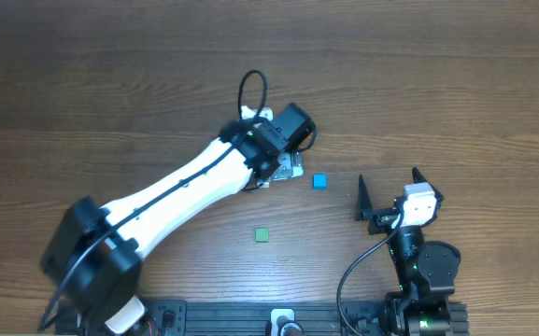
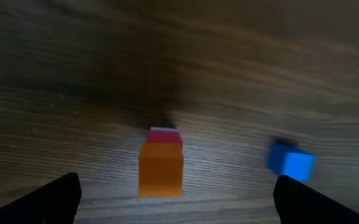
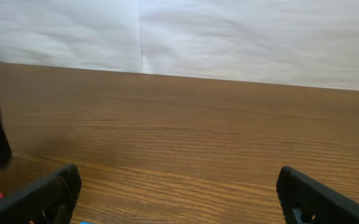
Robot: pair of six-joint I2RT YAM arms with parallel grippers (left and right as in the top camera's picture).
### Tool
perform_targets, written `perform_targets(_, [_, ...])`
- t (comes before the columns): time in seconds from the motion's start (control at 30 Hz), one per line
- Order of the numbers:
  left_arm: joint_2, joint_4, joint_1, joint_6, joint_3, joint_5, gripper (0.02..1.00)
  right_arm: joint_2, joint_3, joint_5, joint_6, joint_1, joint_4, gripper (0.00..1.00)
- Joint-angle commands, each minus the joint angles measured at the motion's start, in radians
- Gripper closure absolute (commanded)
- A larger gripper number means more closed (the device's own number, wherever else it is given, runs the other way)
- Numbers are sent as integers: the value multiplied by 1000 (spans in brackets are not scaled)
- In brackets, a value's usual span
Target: Stack Cubes
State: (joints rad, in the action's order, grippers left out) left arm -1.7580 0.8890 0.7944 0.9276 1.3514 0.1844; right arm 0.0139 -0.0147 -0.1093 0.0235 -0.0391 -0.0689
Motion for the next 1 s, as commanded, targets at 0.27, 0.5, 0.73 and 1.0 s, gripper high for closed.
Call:
perform_targets(0.27, [470, -103, -303, -298, -13, 69, 20, -7, 9, 5, 0, -6, 2, 9])
perform_targets(0.5, [732, -209, -514, -654, -71, 40, 20, -7, 9, 5, 0, -6, 2, 7])
perform_targets(0.73, [1098, -461, -650, -738, -464, -122, 20, -7, 9, 5, 0, -6, 2, 9])
perform_targets(1.0, [1440, -712, -710, -740, -906, -223, 20, -7, 9, 5, 0, -6, 2, 7])
